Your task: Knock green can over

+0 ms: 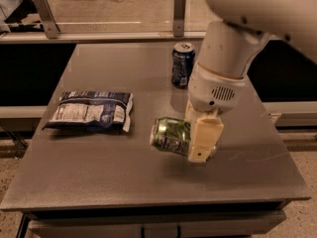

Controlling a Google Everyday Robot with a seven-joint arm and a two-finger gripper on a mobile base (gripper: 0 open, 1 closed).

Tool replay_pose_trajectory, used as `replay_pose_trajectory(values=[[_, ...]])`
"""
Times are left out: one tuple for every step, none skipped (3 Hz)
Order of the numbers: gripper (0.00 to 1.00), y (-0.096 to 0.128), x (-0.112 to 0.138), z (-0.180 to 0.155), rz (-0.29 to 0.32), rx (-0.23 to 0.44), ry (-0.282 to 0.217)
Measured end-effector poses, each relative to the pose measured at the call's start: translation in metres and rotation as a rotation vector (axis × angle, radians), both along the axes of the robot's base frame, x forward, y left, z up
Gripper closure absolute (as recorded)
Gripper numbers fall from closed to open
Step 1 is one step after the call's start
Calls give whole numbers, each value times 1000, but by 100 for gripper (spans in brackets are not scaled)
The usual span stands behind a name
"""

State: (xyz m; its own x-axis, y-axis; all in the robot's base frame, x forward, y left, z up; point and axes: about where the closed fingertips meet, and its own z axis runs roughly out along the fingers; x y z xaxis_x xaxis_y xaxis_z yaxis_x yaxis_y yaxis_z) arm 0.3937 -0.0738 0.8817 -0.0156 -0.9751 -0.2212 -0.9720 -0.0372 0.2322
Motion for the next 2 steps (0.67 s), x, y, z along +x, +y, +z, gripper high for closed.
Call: replay_pose_trajectory(values=[[81, -37, -1, -33, -45, -243, 11], [59, -66, 7, -37, -87, -421, -91]])
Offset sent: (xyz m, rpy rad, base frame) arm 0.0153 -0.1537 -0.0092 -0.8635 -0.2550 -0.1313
